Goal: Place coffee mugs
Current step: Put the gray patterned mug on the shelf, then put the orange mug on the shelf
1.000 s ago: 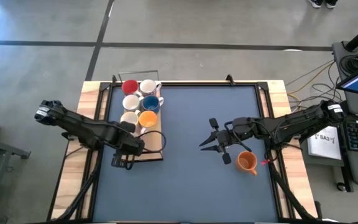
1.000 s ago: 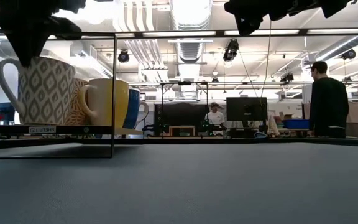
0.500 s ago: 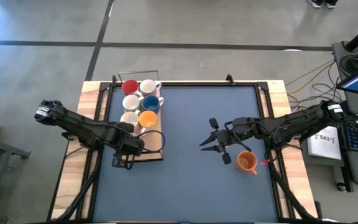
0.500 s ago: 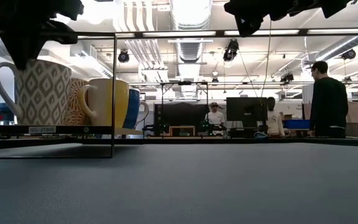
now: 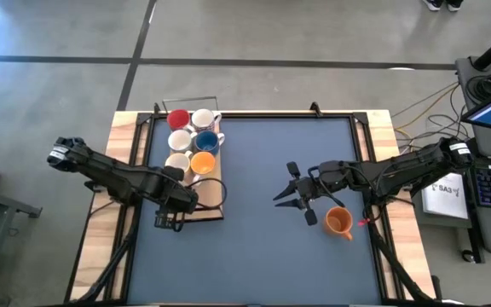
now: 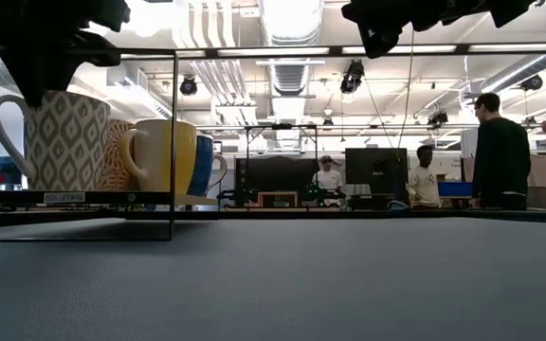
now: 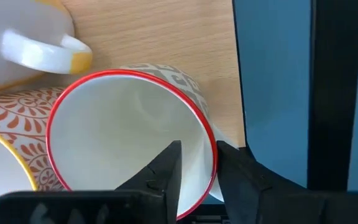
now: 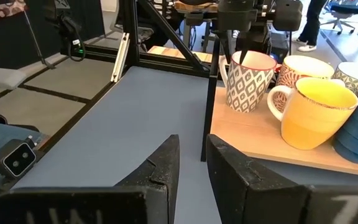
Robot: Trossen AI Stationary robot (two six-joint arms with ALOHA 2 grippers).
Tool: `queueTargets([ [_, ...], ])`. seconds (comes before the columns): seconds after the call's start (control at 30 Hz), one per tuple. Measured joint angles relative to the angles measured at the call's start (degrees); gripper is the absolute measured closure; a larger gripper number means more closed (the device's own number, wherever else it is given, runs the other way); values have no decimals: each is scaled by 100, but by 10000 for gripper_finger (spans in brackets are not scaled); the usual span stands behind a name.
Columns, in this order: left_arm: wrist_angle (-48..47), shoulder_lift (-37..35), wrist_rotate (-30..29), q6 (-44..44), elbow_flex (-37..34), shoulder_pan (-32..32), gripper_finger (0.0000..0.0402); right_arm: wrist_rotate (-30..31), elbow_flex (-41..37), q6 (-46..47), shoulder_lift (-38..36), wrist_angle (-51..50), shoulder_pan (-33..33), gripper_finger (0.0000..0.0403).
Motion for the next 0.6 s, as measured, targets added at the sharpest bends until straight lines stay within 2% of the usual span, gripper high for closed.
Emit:
queueTargets([
  [0.2,-45,-33,-76,-36,0,0,301,1,0,0,0,0,0,328],
  [0.6,-59,-438,-68,-144,57,-2,299,6,0,184,0,5,0,333],
])
